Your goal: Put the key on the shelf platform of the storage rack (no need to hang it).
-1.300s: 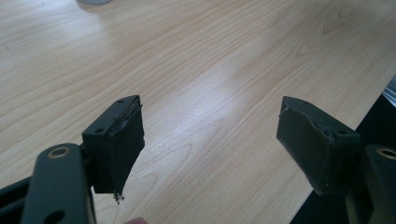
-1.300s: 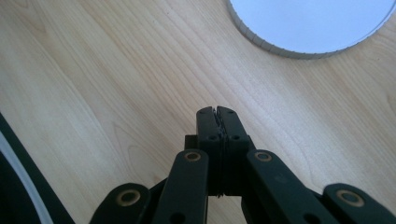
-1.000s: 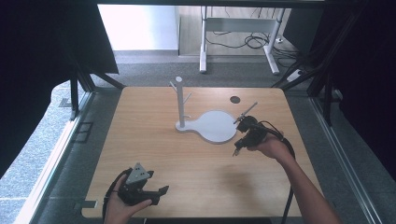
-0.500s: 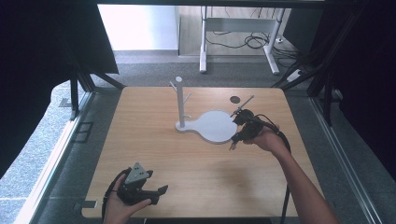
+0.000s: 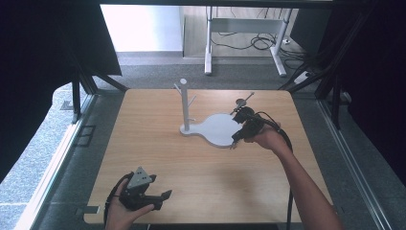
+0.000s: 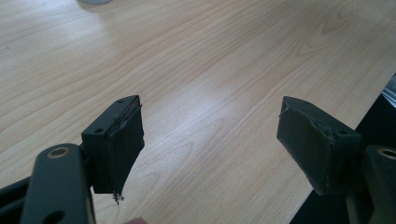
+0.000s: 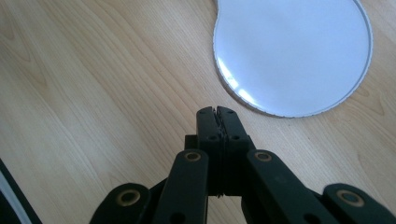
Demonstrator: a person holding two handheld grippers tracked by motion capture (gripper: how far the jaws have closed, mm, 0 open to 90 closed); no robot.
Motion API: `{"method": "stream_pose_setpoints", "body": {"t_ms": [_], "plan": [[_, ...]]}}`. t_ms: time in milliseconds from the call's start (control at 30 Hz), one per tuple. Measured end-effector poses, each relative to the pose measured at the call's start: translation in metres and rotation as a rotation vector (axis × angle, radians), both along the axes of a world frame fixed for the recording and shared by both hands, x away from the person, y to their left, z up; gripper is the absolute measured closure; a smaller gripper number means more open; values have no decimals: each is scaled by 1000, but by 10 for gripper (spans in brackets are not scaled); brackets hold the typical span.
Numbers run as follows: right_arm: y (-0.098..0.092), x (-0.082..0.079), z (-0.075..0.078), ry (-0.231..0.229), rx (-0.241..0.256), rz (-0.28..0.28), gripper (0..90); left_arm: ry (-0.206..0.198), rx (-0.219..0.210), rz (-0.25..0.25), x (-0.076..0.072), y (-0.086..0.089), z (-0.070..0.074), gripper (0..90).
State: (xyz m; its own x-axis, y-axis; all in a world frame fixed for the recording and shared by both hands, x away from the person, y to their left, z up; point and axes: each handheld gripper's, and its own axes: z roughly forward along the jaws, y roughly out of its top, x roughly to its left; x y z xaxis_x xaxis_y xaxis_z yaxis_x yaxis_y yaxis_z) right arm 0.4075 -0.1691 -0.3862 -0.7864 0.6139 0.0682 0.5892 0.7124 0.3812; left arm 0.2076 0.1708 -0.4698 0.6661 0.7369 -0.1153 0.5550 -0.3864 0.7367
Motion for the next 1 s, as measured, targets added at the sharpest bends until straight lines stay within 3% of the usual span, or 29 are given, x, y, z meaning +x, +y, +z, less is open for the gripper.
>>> {"method": "stream_pose_setpoints", "body": {"t_ms": [1000], "plan": [[32,24,2,-9,9,1,897,2,-3,0,0,1,0,232]]}}
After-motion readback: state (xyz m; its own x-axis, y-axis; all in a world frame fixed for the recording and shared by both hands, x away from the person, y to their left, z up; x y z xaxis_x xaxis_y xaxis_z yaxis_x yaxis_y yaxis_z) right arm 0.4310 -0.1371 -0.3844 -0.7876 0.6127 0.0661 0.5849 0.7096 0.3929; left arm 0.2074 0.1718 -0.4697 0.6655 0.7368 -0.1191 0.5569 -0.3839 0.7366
